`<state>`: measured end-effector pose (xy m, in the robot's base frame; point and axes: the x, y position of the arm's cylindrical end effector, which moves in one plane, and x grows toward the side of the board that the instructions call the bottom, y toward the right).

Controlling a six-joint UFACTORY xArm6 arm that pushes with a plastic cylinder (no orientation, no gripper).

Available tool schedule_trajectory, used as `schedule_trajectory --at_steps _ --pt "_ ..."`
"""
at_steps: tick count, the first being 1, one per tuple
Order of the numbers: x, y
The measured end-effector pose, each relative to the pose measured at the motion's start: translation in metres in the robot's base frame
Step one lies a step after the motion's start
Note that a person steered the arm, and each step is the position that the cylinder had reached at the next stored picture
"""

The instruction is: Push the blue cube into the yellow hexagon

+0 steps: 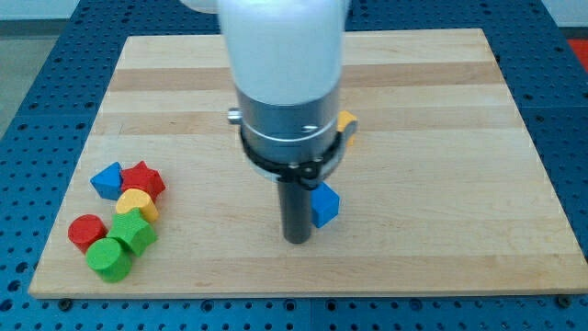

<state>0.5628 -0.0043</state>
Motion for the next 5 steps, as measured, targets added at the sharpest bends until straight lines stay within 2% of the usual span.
schedule_trajectory --at_steps 2,5 --pt "0.005 0.014" --pt "-0.044 0.023"
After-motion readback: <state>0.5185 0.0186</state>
